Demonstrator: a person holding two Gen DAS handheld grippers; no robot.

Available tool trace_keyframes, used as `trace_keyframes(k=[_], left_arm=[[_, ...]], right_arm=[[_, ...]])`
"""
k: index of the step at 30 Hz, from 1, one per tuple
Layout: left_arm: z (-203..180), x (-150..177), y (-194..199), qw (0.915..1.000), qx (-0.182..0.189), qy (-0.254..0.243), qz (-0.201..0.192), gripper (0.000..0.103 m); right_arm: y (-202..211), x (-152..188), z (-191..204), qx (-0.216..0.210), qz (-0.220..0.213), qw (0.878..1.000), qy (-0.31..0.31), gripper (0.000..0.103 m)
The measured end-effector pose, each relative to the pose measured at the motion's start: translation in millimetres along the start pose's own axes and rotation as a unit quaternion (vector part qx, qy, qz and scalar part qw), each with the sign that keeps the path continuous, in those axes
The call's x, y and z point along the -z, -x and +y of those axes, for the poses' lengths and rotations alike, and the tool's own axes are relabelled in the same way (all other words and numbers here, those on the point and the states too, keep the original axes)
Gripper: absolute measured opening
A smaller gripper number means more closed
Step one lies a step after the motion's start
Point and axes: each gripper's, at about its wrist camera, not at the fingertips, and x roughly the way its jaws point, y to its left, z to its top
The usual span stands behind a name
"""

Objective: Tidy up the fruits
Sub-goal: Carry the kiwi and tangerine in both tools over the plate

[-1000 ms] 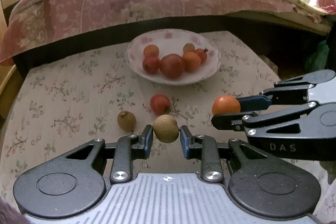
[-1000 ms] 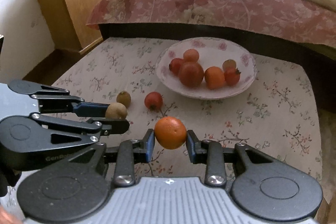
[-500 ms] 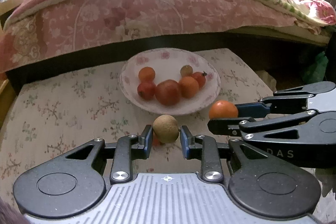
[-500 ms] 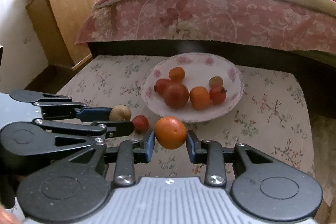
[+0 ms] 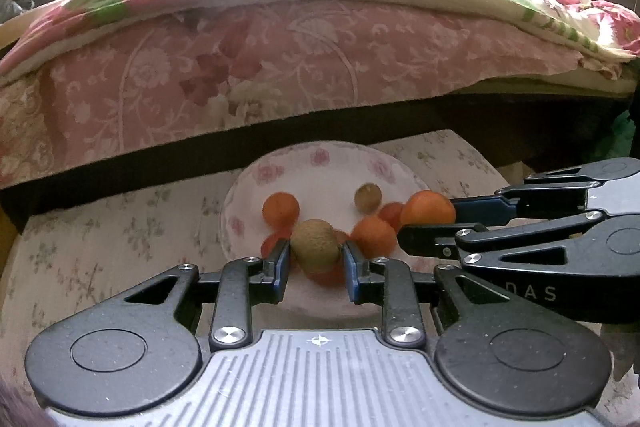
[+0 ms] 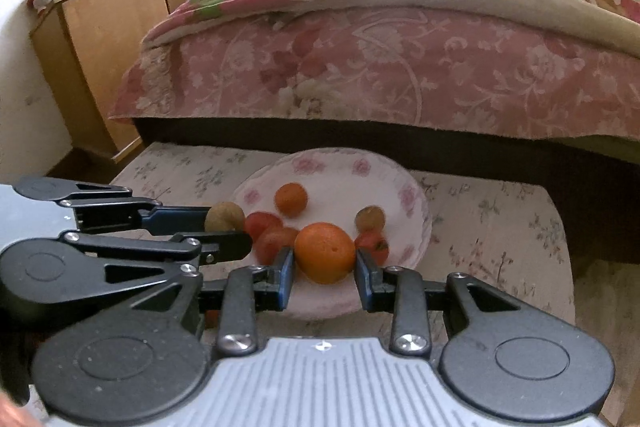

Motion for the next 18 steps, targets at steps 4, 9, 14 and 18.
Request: trace_keyframes(k=[4, 9, 14, 18], left_arm=[[1.7, -8.4, -11.5, 1.0000, -0.004, -0.007, 0.002, 0.034], [4.9, -13.3, -21.3, 1.0000, -0.001, -0.004, 0.004, 0.034], [5.9, -15.3, -28.2, 0.9999, -0.003, -0.005, 0.008, 0.034], [7.1, -16.0, -31.1, 0.9999, -0.004, -0.005, 0.009, 0.034]], right_arm=[[-10.6, -6.7, -6.9, 0.001, -0.002, 1.000, -0.006, 0.033], [-20.5, -12.2, -14.9, 0.000, -0.003, 1.000, -0.013, 0.033], [-27.5, -12.8, -19.2, -0.003, -0.001, 1.000, -0.015, 0.033], [-31.2, -12.6, -21.8, -0.008, 0.001, 1.000, -0.022, 0.033]])
